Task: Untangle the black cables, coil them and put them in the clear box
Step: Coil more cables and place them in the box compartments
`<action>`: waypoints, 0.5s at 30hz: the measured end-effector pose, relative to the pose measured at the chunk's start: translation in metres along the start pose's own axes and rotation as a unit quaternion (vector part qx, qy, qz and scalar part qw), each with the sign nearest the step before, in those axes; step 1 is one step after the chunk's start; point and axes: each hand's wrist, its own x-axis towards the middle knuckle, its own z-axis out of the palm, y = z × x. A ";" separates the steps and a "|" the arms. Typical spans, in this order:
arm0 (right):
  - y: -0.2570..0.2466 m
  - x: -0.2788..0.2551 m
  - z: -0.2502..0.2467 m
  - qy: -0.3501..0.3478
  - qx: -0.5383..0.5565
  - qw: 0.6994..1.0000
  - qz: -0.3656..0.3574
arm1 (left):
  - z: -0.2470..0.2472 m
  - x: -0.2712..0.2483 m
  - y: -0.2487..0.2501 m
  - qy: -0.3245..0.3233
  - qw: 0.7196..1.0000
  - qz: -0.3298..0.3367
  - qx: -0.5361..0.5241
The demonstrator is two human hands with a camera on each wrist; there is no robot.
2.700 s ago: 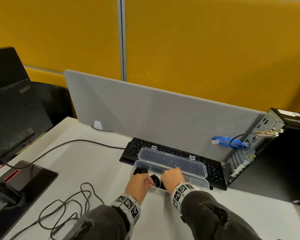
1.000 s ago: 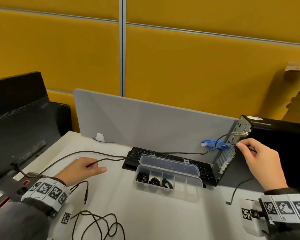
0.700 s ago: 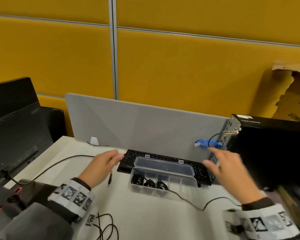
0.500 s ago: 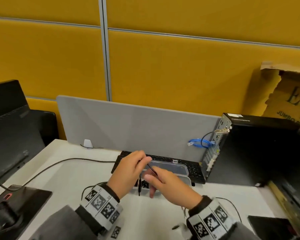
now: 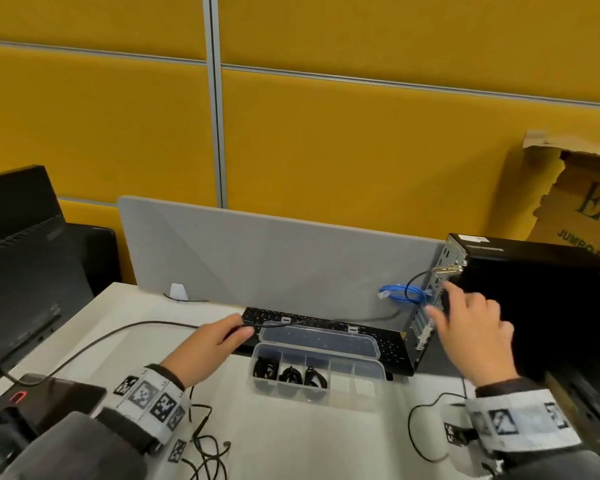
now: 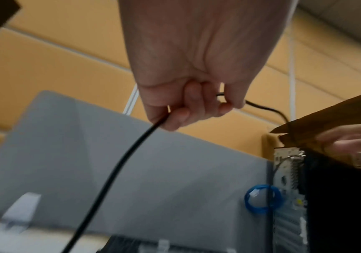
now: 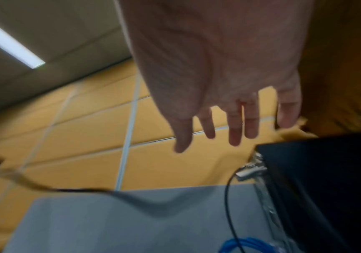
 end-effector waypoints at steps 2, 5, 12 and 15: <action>-0.028 -0.020 0.008 0.007 -0.028 0.995 -0.098 | 0.005 0.002 0.022 0.016 0.998 0.062 0.030; -0.087 -0.056 0.003 -0.175 0.160 0.935 -0.263 | 0.023 0.003 0.060 0.038 0.983 0.173 0.053; -0.057 -0.027 -0.006 -0.122 0.528 0.838 -0.068 | 0.020 -0.008 0.030 0.051 0.990 0.117 -0.063; -0.022 -0.007 0.001 0.055 0.455 0.889 0.005 | 0.018 -0.014 0.006 0.078 0.990 0.074 -0.090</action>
